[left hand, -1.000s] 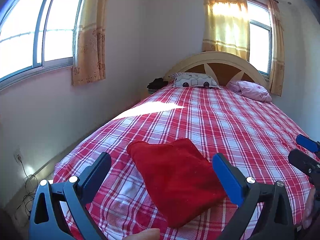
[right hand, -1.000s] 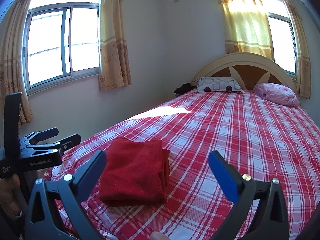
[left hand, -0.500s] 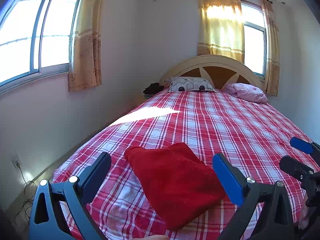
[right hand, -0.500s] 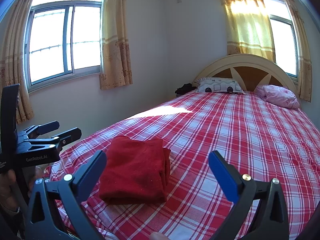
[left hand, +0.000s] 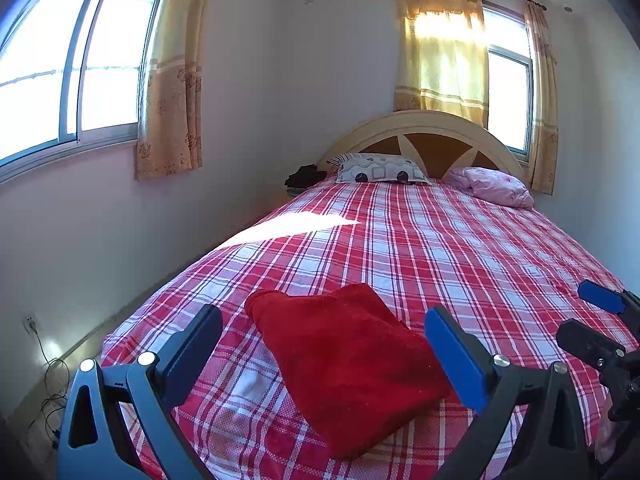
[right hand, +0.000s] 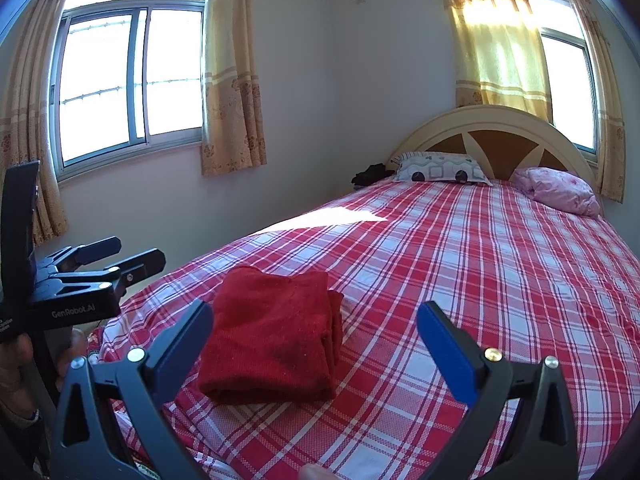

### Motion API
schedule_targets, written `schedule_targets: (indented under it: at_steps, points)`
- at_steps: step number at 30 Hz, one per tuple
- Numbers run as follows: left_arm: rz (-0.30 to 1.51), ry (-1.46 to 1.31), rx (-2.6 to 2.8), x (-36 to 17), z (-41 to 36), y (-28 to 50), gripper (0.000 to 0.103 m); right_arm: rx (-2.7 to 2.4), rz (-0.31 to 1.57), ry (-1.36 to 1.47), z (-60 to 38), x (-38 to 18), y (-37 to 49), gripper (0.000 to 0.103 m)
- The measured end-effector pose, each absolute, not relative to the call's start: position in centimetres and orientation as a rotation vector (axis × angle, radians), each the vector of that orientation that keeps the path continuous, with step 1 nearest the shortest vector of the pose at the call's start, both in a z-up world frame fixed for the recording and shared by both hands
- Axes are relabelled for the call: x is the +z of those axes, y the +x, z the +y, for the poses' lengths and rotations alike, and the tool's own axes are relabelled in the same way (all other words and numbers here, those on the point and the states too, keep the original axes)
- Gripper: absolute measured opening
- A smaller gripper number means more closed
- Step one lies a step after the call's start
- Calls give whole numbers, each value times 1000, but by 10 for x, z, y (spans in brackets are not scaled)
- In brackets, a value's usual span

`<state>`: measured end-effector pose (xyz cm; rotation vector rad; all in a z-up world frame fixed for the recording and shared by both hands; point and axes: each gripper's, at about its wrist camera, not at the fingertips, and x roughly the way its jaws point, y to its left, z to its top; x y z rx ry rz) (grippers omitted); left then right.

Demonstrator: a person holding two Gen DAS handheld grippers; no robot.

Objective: Fold small clothes

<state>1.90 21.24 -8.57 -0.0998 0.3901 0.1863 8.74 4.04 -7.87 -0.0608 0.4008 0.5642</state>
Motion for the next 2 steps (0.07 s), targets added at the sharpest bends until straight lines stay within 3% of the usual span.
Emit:
schedule_targets:
  at_steps: [2]
  points:
    - [387,-99,184,-86,212,20,101,564,401,-60,40,-79,87,103]
